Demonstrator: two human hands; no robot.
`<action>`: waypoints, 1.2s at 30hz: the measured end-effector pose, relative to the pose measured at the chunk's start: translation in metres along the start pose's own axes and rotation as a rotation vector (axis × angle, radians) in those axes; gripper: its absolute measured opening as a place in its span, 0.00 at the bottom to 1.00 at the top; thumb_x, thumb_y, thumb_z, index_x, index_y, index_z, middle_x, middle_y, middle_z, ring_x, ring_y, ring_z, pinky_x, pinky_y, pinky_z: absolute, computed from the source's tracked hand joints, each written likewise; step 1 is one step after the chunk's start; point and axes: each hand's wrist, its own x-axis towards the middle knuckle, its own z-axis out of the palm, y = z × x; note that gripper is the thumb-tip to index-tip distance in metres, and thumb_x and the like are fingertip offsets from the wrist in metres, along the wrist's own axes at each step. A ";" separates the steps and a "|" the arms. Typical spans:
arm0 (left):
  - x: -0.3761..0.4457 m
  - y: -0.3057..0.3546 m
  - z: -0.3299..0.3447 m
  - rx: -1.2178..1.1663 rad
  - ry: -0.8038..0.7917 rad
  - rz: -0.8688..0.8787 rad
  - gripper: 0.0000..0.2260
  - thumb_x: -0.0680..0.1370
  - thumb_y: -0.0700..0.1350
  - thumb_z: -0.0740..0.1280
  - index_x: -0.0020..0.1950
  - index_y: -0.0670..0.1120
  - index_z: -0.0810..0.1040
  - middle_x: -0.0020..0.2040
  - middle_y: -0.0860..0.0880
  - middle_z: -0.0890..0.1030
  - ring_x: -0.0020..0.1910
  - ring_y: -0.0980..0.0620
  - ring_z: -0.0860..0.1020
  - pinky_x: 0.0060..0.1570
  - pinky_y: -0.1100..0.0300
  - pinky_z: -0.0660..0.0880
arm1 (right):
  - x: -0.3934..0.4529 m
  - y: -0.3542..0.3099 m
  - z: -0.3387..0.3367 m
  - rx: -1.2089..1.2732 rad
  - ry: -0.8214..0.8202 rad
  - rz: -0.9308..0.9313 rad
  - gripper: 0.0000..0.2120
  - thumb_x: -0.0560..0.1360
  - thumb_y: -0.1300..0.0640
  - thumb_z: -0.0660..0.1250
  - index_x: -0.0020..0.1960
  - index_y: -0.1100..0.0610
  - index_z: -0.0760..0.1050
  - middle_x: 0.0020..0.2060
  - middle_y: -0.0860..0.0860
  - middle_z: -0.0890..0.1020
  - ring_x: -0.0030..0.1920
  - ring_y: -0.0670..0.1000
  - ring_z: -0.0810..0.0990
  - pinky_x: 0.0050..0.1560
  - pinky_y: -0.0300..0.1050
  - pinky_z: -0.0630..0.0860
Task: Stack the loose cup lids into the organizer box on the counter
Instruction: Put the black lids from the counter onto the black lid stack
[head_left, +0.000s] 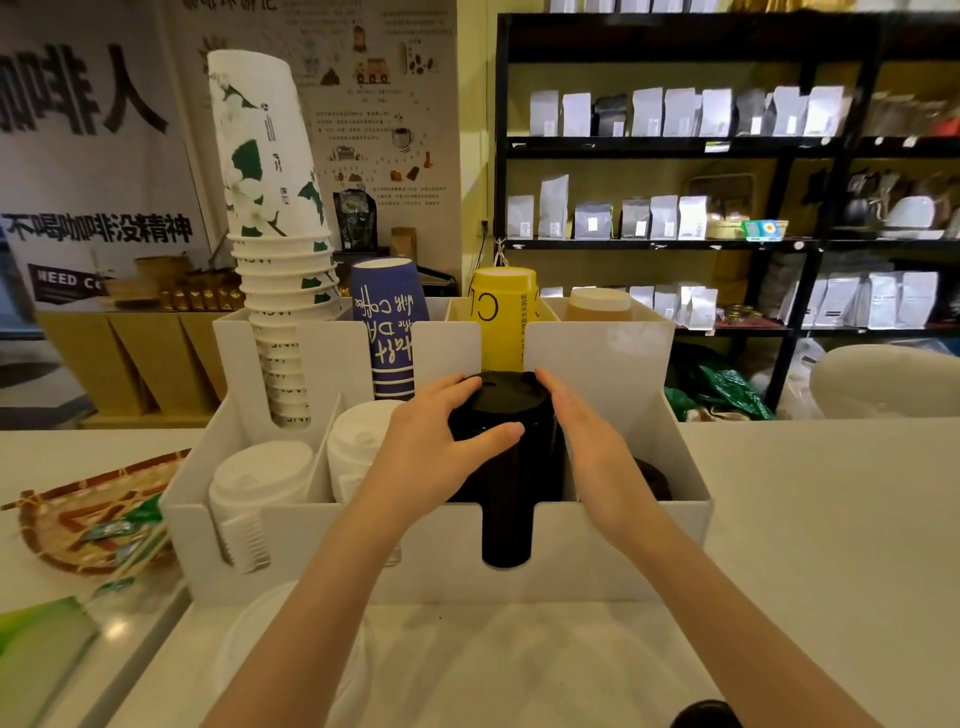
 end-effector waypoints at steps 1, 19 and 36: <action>0.000 0.000 0.000 -0.004 -0.003 -0.002 0.29 0.69 0.52 0.70 0.67 0.47 0.67 0.64 0.52 0.71 0.56 0.60 0.66 0.54 0.66 0.64 | -0.001 0.001 0.001 -0.035 0.007 -0.018 0.20 0.78 0.47 0.47 0.70 0.47 0.59 0.67 0.45 0.66 0.70 0.48 0.61 0.73 0.53 0.53; -0.058 0.048 0.053 0.399 -0.082 0.433 0.23 0.75 0.52 0.59 0.66 0.42 0.67 0.67 0.42 0.71 0.68 0.46 0.66 0.66 0.54 0.58 | -0.085 0.002 -0.055 -0.293 -0.042 -0.054 0.23 0.75 0.41 0.53 0.68 0.37 0.51 0.60 0.25 0.61 0.60 0.26 0.62 0.57 0.20 0.59; -0.140 0.029 0.119 0.290 -0.622 0.397 0.44 0.58 0.77 0.58 0.67 0.54 0.60 0.64 0.56 0.69 0.62 0.57 0.67 0.64 0.63 0.61 | -0.199 0.056 -0.110 -0.450 0.103 0.220 0.15 0.77 0.48 0.53 0.47 0.50 0.78 0.43 0.45 0.82 0.47 0.40 0.77 0.47 0.30 0.70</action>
